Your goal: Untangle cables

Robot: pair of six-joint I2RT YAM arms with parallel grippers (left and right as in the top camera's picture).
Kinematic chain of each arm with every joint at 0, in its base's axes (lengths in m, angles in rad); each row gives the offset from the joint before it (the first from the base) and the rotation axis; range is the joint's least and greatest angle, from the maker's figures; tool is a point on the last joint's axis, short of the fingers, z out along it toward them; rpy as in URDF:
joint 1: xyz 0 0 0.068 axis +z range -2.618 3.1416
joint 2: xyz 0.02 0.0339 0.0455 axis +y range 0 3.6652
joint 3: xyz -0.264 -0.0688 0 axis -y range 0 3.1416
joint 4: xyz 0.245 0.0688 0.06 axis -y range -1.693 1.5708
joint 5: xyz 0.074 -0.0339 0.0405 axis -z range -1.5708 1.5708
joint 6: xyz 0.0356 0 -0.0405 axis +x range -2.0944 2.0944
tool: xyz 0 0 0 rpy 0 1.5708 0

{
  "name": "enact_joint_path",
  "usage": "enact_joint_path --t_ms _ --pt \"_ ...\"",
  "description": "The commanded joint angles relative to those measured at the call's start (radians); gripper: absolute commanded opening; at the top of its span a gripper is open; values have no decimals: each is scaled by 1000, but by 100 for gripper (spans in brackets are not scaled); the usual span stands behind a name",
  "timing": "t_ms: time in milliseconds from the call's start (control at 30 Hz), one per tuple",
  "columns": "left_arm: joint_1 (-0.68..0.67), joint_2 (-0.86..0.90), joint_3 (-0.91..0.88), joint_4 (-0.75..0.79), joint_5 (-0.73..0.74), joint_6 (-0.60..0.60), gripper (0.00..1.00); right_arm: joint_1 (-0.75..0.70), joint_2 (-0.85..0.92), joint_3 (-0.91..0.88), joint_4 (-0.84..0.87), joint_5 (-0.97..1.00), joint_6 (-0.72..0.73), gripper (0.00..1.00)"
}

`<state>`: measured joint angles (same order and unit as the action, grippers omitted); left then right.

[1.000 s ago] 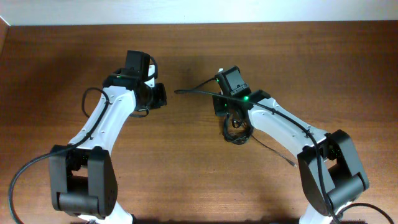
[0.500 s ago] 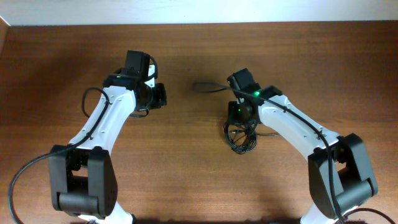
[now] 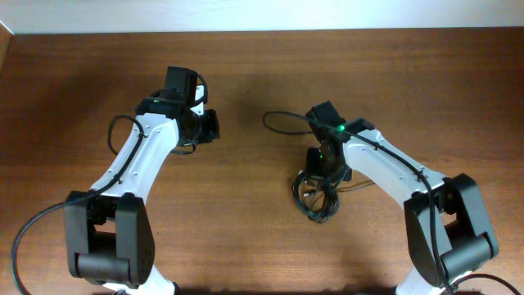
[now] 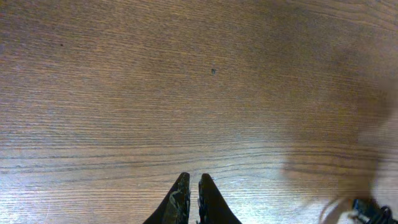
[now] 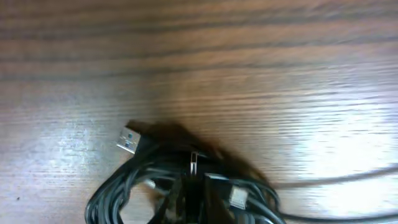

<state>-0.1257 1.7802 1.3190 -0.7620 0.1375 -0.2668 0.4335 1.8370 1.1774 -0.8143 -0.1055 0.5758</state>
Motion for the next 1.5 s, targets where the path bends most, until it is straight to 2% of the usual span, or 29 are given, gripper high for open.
enact_joint_path --t_ms 0,233,500,567,700,800,933,1067,1100,1133,1167,1233,1333,1467 --pt "2 -6 -9 -2 -7 -10 7 5 2 -66 85 -116 10 4" --pt "2 -6 -9 -2 -7 -10 7 5 9 -188 360 -232 107 4" --pt "2 -6 -9 -2 -7 -10 6 4 62 -187 730 -249 139 4" --pt "2 -6 -9 -1 -7 -10 6 3 62 -140 739 -251 174 4" --pt "2 -6 -9 -1 -8 -10 6 5 62 -3 616 -251 174 4" --pt "2 -6 -9 -2 -8 -10 7 0 62 98 370 -248 100 4" --pt "2 -6 -9 -2 -7 -10 8 -23 63 104 185 -241 85 4" --pt "1 -6 -9 -2 -3 -10 11 -14 72 81 155 -173 82 4" --pt "1 -6 -9 -2 -3 -10 12 -14 72 77 150 -171 82 8" --pt "2 -6 -9 -5 -3 -10 12 -14 72 76 143 -171 82 25" --pt "2 -6 -9 -6 -3 -10 12 -16 70 80 145 -172 55 36" --pt "2 -6 -9 -5 -3 -10 13 -27 56 108 133 -171 -23 38" --pt "2 -6 -9 -5 -3 -10 15 -35 38 163 61 -174 -23 52" --pt "2 -6 -9 -5 -4 -10 17 4 37 253 -71 -314 -174 59"
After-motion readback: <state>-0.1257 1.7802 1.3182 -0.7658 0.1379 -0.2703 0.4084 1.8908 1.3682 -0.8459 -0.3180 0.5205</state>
